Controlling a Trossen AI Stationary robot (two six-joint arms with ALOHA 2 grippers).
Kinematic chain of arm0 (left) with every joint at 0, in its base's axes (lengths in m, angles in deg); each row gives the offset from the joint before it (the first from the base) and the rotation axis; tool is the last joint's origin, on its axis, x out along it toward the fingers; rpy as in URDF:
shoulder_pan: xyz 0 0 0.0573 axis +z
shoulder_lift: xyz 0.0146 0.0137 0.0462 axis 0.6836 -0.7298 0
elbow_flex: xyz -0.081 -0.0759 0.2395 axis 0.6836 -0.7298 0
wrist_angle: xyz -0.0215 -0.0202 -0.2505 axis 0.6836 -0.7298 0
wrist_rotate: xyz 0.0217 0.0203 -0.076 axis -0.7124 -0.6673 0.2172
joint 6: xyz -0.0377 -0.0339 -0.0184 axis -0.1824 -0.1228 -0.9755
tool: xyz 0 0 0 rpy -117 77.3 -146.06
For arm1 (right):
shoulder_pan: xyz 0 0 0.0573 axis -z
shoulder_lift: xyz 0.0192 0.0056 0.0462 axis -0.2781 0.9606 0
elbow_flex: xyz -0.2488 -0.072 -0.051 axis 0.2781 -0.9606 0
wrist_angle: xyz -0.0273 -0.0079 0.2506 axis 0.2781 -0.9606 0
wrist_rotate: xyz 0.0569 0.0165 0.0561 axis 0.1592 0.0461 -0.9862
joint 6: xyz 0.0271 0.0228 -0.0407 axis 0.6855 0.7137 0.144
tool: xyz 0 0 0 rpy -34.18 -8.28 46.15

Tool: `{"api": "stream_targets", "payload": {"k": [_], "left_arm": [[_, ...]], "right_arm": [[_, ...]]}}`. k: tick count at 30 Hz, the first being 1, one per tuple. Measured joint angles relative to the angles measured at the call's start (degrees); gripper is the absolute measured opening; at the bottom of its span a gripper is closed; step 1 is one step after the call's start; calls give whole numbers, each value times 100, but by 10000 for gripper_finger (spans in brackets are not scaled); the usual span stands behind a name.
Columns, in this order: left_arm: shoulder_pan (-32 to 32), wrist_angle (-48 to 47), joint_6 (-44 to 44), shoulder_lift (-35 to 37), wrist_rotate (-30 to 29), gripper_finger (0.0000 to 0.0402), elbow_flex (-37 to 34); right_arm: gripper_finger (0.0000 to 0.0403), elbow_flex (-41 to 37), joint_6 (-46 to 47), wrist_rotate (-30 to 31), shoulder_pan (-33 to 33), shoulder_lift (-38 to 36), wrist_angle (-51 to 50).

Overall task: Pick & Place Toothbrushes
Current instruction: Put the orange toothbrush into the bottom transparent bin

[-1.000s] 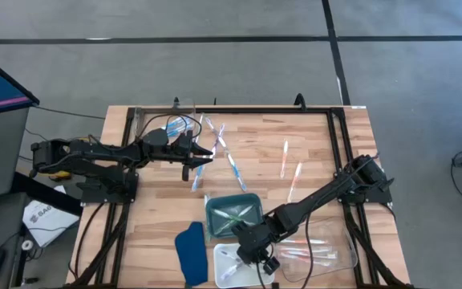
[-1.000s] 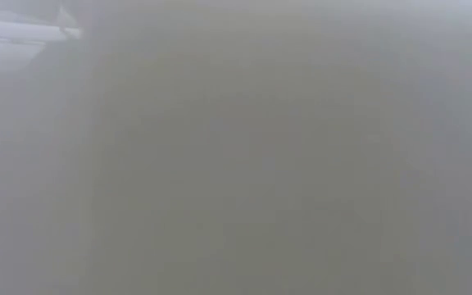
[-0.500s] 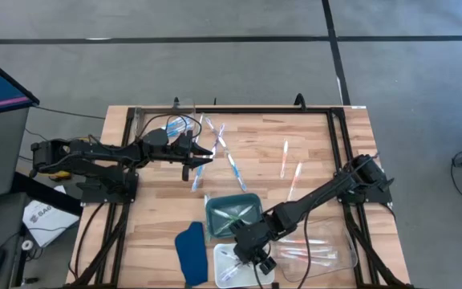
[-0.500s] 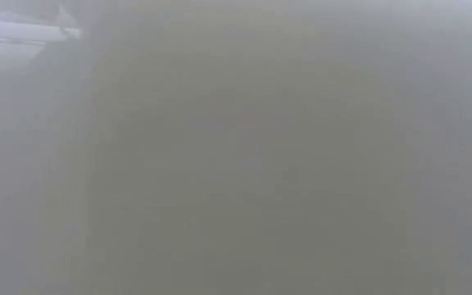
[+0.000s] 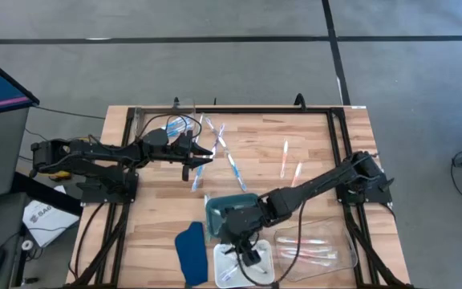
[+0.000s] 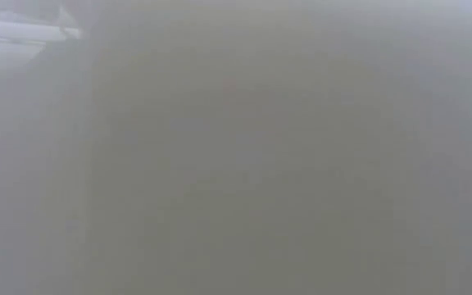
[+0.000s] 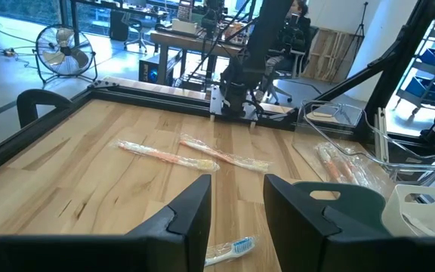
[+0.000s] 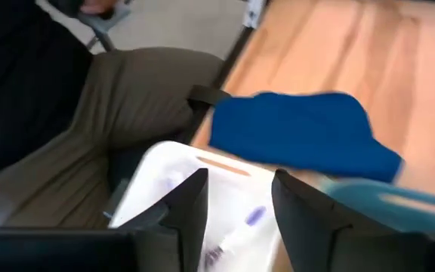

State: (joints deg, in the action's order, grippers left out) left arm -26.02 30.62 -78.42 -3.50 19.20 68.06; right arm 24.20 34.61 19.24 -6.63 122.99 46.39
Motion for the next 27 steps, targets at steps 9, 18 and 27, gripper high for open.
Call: {"api": "stream_targets", "payload": {"k": [9, 18, 27], "left_arm": [[-2, 2, 0, 0, 0, 115, 0], [-1, -10, 2, 0, 2, 115, 0], [-1, -69, 0, 0, 2, 115, 0]], "right_arm": [[107, 102, -105, 615, 972, 0, -894], [98, -66, 589, 801, 2186, -2, -1185], [98, -59, 418, 792, 2930, -4, -1618]]}}
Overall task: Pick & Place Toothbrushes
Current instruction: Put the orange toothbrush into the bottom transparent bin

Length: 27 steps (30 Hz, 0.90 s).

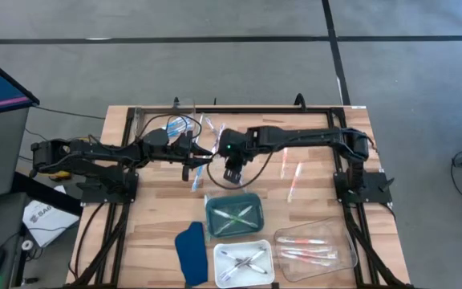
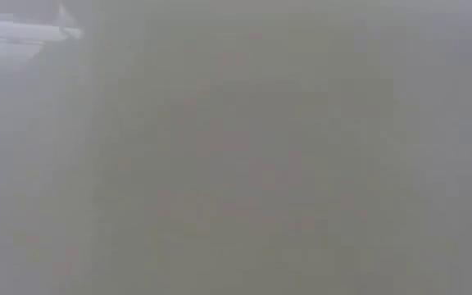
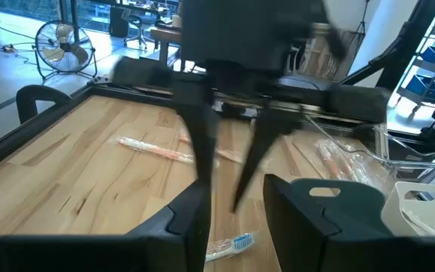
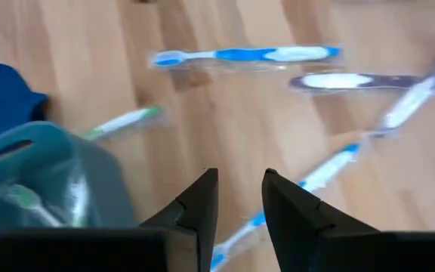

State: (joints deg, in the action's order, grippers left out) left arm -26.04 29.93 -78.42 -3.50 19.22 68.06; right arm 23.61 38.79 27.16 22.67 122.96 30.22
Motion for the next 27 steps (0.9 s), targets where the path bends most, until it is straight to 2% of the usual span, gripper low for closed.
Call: {"api": "stream_targets", "payload": {"k": [4, 12, 16, 20, 27], "left_arm": [[1, 1, 0, 0, 0, 115, 0], [-1, -120, 7, 2, 0, 115, 0], [16, -478, 13, 2, -66, 115, 0], [19, -939, 15, 2, -505, 115, 0], [23, -1837, 15, 2, -717, 115, 0]], "right_arm": [[98, 32, -199, -2, 339, -39, 13], [98, -52, 325, -24, 612, 8, -26], [98, -289, 383, -25, 411, 4, 30], [98, -631, 468, -23, 44, 10, 64], [98, -1410, 437, -22, -786, -78, 1512]]}}
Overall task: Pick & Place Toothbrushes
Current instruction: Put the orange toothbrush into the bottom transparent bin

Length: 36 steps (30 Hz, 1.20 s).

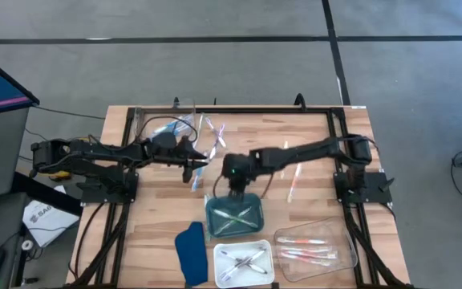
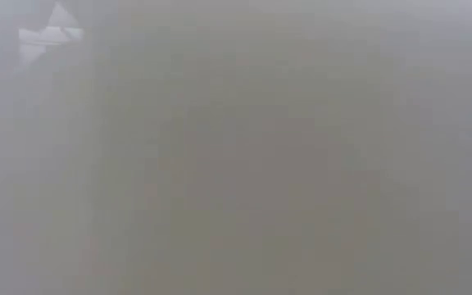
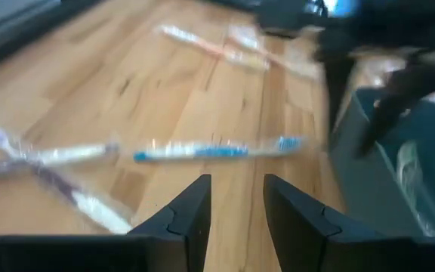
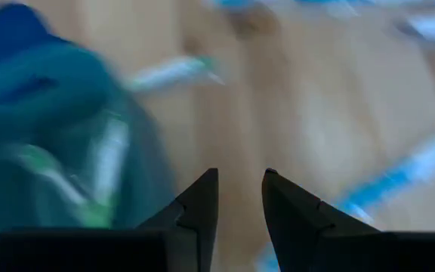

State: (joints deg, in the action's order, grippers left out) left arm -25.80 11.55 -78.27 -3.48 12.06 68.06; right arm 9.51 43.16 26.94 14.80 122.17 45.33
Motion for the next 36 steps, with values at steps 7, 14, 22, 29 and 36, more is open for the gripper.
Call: {"api": "stream_targets", "payload": {"k": [7, 14, 22, 29, 36], "left_arm": [[-58, -111, -17, 0, -35, 115, 0], [-131, -138, -37, 0, -57, 115, 0], [-129, -97, -39, 0, -57, 115, 0], [-129, -6, -42, 0, -57, 115, 0], [-129, 33, -42, 0, -58, 115, 0]], "right_arm": [[98, -840, -63, 0, -438, -776, 1449], [98, -1789, 317, 778, -459, -2163, 1588], [98, -2638, 1605, 2033, -332, -3327, 808], [98, -2925, 2789, 2079, 148, -3481, -348], [98, -2900, 4252, 2070, 696, -3284, -1464]]}}
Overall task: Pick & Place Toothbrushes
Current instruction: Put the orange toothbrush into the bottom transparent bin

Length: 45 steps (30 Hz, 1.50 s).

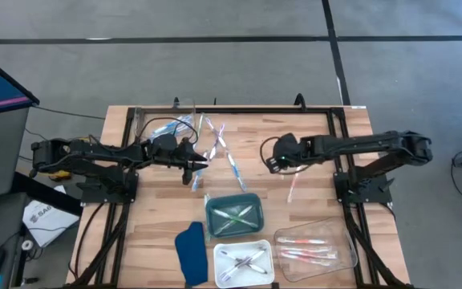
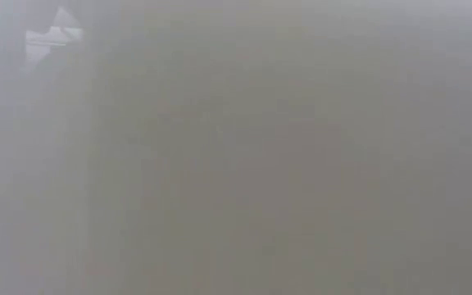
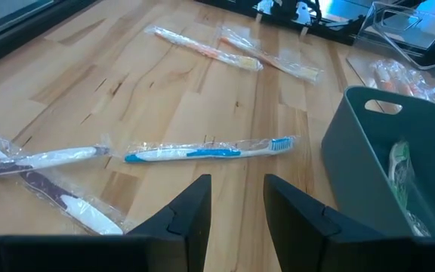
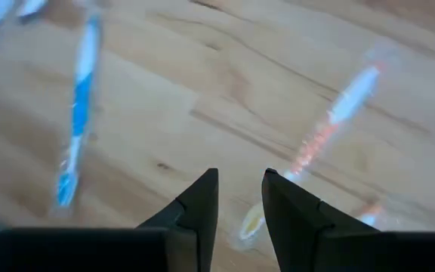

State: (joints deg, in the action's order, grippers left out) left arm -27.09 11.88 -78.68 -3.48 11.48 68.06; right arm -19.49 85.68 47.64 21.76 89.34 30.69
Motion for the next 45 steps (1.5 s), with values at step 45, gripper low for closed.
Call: {"api": "stream_targets", "payload": {"k": [45], "left_arm": [[0, 223, 0, 0, -1, 115, 0]], "right_arm": [[102, -16, -4966, -782, -536, 1256, -2202]]}}
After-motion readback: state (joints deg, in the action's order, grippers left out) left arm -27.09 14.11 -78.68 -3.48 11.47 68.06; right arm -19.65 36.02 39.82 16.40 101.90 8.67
